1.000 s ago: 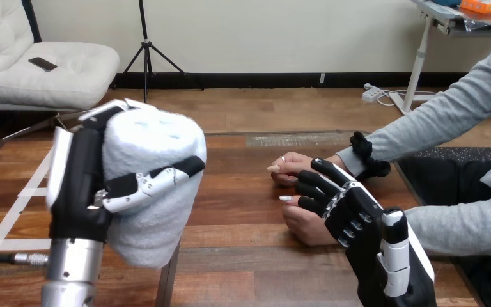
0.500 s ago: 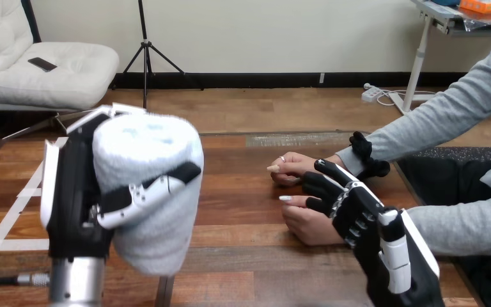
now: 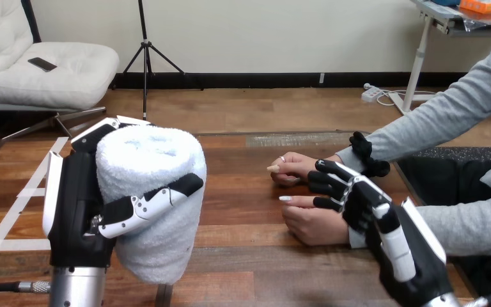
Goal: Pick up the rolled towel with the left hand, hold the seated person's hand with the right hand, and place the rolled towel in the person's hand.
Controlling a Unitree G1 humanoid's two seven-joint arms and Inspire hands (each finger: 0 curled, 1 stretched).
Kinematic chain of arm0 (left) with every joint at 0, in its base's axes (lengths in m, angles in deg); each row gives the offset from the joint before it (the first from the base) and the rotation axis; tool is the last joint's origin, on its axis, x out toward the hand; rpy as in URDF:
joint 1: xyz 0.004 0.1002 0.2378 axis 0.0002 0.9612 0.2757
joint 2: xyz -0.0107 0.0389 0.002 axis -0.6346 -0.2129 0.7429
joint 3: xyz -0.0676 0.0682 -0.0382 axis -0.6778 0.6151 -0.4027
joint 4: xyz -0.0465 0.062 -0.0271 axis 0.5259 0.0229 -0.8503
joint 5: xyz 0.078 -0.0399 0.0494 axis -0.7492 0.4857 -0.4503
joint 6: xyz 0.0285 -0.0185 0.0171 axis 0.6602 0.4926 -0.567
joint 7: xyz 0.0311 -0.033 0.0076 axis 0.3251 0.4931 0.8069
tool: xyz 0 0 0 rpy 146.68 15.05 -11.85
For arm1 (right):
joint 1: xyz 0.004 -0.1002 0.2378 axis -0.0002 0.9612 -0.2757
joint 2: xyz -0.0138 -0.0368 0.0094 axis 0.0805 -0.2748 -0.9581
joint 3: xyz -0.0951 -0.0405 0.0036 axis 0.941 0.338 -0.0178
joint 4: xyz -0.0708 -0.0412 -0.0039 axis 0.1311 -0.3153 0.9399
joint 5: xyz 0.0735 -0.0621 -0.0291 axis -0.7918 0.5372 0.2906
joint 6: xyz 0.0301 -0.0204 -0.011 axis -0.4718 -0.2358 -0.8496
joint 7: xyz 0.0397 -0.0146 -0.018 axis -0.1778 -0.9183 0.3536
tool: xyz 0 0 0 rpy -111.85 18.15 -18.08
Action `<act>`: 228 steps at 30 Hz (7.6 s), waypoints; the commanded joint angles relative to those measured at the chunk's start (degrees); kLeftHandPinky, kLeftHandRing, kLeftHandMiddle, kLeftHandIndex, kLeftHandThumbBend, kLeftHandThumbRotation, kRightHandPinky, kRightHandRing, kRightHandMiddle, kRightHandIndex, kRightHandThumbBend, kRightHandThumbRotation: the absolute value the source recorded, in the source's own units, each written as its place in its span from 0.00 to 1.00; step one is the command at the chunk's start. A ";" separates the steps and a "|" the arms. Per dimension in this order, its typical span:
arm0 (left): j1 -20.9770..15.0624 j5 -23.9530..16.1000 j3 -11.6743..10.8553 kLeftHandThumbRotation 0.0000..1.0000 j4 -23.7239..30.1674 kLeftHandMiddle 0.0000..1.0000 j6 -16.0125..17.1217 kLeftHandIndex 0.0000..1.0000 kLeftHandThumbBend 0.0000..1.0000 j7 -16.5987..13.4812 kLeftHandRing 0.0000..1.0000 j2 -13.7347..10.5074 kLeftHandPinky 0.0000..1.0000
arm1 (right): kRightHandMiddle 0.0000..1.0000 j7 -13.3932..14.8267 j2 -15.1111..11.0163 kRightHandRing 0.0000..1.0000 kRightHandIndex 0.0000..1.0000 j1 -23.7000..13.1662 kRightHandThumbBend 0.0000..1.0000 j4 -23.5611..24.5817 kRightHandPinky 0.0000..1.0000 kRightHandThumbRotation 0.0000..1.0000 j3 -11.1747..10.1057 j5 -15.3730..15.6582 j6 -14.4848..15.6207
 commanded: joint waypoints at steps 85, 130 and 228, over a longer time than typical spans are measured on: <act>-4.65 0.99 -2.36 0.00 -1.25 0.38 2.82 0.43 0.65 0.16 0.31 1.01 0.25 | 0.89 7.88 -18.36 0.88 0.88 -40.24 0.82 -52.34 0.83 0.45 4.14 24.13 -6.71; -5.79 1.21 -3.15 0.00 -2.91 0.39 3.46 0.43 0.66 1.40 0.32 0.59 0.27 | 0.90 12.26 -22.32 0.89 0.91 -48.48 1.00 -59.38 0.81 0.28 16.16 38.71 1.42; -4.41 0.80 -4.55 0.00 -2.48 0.39 3.44 0.43 0.67 1.78 0.32 0.98 0.27 | 0.71 10.84 -23.72 0.66 0.73 -53.42 0.97 -61.49 0.63 0.15 24.64 44.82 6.77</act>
